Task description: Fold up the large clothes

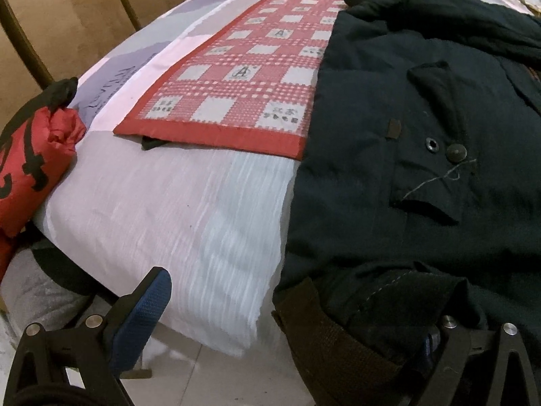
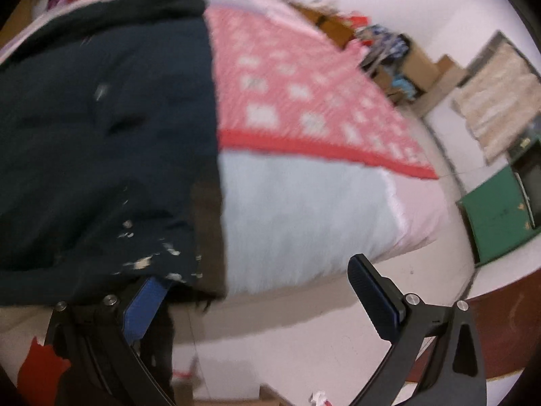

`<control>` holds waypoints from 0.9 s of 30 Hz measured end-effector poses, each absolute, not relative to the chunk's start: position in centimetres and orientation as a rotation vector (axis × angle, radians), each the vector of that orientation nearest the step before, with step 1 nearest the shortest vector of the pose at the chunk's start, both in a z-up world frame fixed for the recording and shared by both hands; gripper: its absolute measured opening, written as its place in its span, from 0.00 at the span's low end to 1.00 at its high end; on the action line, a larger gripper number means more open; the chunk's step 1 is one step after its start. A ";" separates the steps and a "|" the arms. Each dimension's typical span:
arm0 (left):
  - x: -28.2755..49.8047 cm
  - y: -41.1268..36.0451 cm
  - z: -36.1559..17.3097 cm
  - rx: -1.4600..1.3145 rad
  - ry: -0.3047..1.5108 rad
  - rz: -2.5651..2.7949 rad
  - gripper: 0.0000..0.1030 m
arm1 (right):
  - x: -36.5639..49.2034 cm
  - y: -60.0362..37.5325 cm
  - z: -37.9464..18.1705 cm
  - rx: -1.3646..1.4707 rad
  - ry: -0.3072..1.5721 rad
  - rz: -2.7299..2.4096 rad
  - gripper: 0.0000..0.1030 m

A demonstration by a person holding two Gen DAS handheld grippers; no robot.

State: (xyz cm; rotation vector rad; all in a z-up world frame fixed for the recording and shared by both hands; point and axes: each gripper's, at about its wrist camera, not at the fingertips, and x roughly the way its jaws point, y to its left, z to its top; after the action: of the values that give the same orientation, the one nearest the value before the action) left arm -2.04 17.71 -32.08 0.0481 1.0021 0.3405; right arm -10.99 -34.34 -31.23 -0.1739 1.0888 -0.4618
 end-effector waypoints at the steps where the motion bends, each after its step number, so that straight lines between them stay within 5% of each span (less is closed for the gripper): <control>1: -2.2 17.9 -32.1 0.035 1.001 0.340 0.97 | -10.9 -34.7 -30.8 -0.165 1.076 -0.482 1.00; 13: -2.9 18.6 -33.6 0.008 1.005 0.331 0.97 | -8.7 -36.4 -32.8 -0.048 1.049 -0.590 0.93; 15: -3.1 18.7 -34.2 -0.017 1.015 0.315 0.94 | -7.9 -35.0 -33.7 -0.089 1.083 -0.541 0.74; 17: -3.1 18.2 -34.8 -0.017 1.024 0.262 0.90 | -6.8 -33.3 -34.4 -0.142 1.107 -0.438 0.69; 27: -4.3 17.3 -35.2 -0.011 1.037 0.162 0.87 | -4.3 -33.4 -35.2 -0.115 1.146 -0.354 0.67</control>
State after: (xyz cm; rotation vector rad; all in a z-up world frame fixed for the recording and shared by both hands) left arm -4.27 17.31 -35.19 -0.0114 1.0374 0.1615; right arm -4.35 -33.38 -35.19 -0.1152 1.1465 -0.3542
